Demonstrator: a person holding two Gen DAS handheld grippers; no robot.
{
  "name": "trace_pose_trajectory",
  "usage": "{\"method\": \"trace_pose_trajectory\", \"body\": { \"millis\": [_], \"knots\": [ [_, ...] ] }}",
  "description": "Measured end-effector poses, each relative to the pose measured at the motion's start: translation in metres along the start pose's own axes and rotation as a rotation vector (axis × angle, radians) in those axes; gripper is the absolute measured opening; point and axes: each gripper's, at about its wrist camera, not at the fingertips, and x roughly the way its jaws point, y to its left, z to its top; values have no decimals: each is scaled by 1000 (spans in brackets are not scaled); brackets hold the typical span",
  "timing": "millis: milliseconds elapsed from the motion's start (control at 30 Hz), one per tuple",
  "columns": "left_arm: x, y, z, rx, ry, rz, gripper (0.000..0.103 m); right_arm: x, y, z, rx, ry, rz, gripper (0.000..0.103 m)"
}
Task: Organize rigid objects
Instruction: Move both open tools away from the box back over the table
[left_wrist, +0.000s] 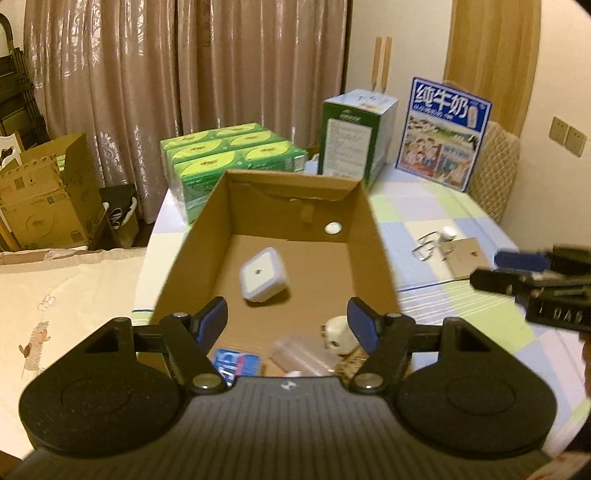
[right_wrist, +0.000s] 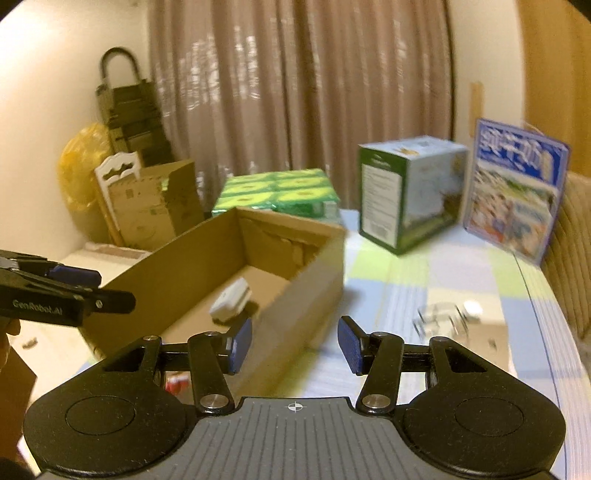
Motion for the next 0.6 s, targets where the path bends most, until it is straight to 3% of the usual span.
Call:
{"method": "trace_pose_trajectory", "body": {
  "millis": [300, 600],
  "knots": [
    [-39, -51, -15, -37, -52, -37, 69, -69, -28, -38, 126, 0, -58, 49],
    [-53, -114, -34, -30, -47, -106, 71, -118, -73, -74, 255, 3, -142, 49]
  ]
}}
